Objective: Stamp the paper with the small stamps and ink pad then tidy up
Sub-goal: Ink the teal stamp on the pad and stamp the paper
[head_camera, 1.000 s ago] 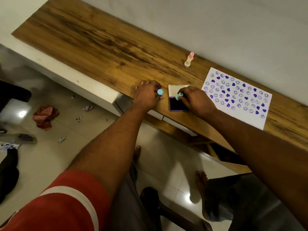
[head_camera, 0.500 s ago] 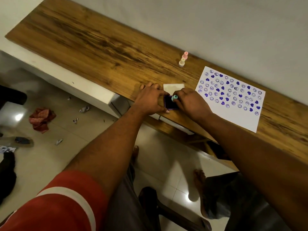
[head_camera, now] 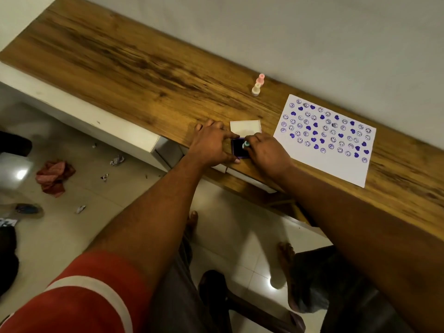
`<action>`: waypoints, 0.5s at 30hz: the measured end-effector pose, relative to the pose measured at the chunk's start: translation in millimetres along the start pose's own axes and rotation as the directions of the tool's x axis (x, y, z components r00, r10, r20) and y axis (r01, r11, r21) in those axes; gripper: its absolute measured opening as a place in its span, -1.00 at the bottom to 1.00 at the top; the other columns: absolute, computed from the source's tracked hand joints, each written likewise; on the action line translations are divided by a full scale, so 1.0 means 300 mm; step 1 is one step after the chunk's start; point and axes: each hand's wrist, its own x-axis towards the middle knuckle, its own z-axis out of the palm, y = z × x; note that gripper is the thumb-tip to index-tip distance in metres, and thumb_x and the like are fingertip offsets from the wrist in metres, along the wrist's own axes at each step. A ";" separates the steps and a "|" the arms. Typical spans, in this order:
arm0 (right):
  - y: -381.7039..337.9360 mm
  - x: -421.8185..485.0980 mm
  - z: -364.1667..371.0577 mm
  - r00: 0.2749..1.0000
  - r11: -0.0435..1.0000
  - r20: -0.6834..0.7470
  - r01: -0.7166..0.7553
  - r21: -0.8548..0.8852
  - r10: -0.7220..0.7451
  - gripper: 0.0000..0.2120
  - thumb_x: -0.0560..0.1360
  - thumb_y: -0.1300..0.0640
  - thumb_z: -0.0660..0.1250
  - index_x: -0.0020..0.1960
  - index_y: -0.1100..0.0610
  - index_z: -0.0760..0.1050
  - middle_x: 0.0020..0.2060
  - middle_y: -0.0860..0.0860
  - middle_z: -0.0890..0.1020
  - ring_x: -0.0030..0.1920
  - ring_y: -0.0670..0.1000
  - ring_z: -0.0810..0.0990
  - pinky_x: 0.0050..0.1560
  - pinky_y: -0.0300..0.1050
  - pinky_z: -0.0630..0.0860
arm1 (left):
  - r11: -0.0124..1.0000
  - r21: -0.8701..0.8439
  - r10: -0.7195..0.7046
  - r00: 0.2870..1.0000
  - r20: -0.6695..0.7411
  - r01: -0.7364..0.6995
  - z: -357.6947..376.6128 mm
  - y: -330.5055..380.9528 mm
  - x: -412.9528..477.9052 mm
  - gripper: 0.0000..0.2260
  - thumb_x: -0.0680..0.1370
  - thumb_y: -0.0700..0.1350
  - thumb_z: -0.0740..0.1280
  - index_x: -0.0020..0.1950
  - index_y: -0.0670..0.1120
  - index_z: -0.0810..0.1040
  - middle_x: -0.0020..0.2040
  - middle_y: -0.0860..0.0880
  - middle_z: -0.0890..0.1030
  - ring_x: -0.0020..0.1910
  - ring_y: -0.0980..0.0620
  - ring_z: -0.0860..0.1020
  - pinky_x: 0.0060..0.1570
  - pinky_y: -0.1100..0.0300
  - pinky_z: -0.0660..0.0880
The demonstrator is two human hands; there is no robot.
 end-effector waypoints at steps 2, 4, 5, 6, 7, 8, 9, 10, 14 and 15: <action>-0.003 -0.004 0.006 1.000 1.000 0.000 0.002 0.008 -0.002 -0.65 0.69 0.10 0.19 0.41 0.23 0.47 0.23 0.25 0.61 0.24 0.23 0.56 0.24 0.05 0.46 | 1.000 0.005 0.002 1.000 -0.003 -0.002 0.002 -0.003 0.000 -0.25 0.31 0.46 0.48 0.46 0.24 0.52 0.32 0.04 0.52 0.36 -0.04 0.36 0.30 -0.07 0.26; -0.001 -0.008 0.003 1.000 1.000 -0.009 -0.002 0.010 0.002 -0.65 0.70 0.09 0.19 0.41 0.23 0.46 0.24 0.24 0.60 0.25 0.22 0.55 0.25 0.04 0.46 | 1.000 0.016 0.002 1.000 -0.006 -0.002 0.002 0.004 -0.002 -0.25 0.31 0.46 0.48 0.45 0.23 0.52 0.31 0.04 0.52 0.35 -0.04 0.36 0.28 -0.07 0.28; -0.001 -0.008 0.003 1.000 1.000 -0.012 -0.002 0.010 0.003 -0.65 0.70 0.09 0.18 0.42 0.22 0.46 0.25 0.23 0.60 0.26 0.22 0.55 0.25 0.04 0.47 | 1.000 0.020 0.002 1.000 -0.010 -0.001 0.000 0.008 -0.002 -0.25 0.30 0.46 0.49 0.45 0.23 0.53 0.30 0.05 0.53 0.35 -0.04 0.37 0.26 -0.06 0.28; -0.001 -0.011 0.001 1.000 1.000 -0.014 -0.005 0.007 0.005 -0.64 0.70 0.09 0.19 0.42 0.21 0.45 0.26 0.23 0.60 0.26 0.21 0.55 0.26 0.03 0.47 | 1.000 0.023 0.005 1.000 -0.014 -0.005 -0.002 0.011 0.000 -0.25 0.30 0.46 0.49 0.44 0.23 0.53 0.30 0.04 0.53 0.34 -0.04 0.37 0.25 -0.06 0.28; -0.002 -0.012 0.003 1.000 1.000 -0.017 -0.007 0.005 0.007 -0.64 0.70 0.09 0.19 0.43 0.21 0.45 0.27 0.22 0.59 0.27 0.21 0.54 0.26 0.03 0.47 | 1.000 0.024 0.011 1.000 -0.017 -0.010 -0.003 0.012 0.003 -0.25 0.30 0.46 0.49 0.44 0.21 0.53 0.29 0.04 0.53 0.34 -0.04 0.37 0.25 -0.06 0.28; -0.004 -0.014 0.002 1.000 1.000 -0.018 -0.008 0.001 0.008 -0.65 0.69 0.09 0.20 0.43 0.21 0.44 0.27 0.22 0.59 0.28 0.21 0.54 0.27 0.03 0.47 | 0.999 0.028 0.018 1.000 -0.020 -0.018 -0.005 0.015 0.005 -0.25 0.30 0.45 0.50 0.44 0.20 0.53 0.29 0.03 0.53 0.34 -0.05 0.38 0.25 -0.06 0.28; -0.004 -0.014 0.000 1.000 1.000 -0.017 -0.006 -0.005 0.006 -0.65 0.69 0.10 0.21 0.42 0.21 0.44 0.27 0.22 0.59 0.27 0.21 0.55 0.26 0.03 0.48 | 0.999 0.034 0.024 0.999 -0.022 -0.024 -0.008 0.020 0.007 -0.25 0.30 0.44 0.51 0.44 0.19 0.54 0.28 0.03 0.53 0.34 -0.06 0.38 0.26 -0.06 0.28; -0.006 -0.011 -0.002 1.000 1.000 -0.009 -0.001 -0.011 0.001 -0.66 0.68 0.10 0.22 0.41 0.21 0.45 0.27 0.22 0.59 0.26 0.21 0.55 0.25 0.03 0.49 | 0.999 0.042 0.028 0.999 -0.022 -0.027 -0.010 0.021 0.008 -0.24 0.30 0.44 0.51 0.44 0.19 0.54 0.28 0.02 0.54 0.33 -0.06 0.39 0.26 -0.07 0.29; 0.018 -0.021 -0.054 0.999 0.991 -0.039 -0.021 0.130 0.027 -0.68 0.68 0.04 0.23 0.35 0.16 0.49 0.23 0.17 0.62 0.21 0.15 0.58 0.17 -0.01 0.50 | 0.995 0.091 0.039 0.999 -0.015 -0.038 -0.024 0.033 0.023 -0.20 0.27 0.45 0.52 0.46 0.19 0.52 0.30 0.02 0.54 0.34 -0.07 0.40 0.29 -0.08 0.29; 0.035 -0.035 -0.074 0.995 0.978 -0.077 -0.051 0.203 0.068 -0.69 0.67 0.02 0.25 0.35 0.13 0.50 0.23 0.14 0.63 0.19 0.11 0.59 0.15 -0.05 0.51 | 0.995 0.094 0.042 0.999 -0.012 -0.040 -0.028 0.034 0.025 -0.18 0.27 0.46 0.51 0.47 0.19 0.50 0.31 0.02 0.54 0.35 -0.08 0.39 0.30 -0.09 0.29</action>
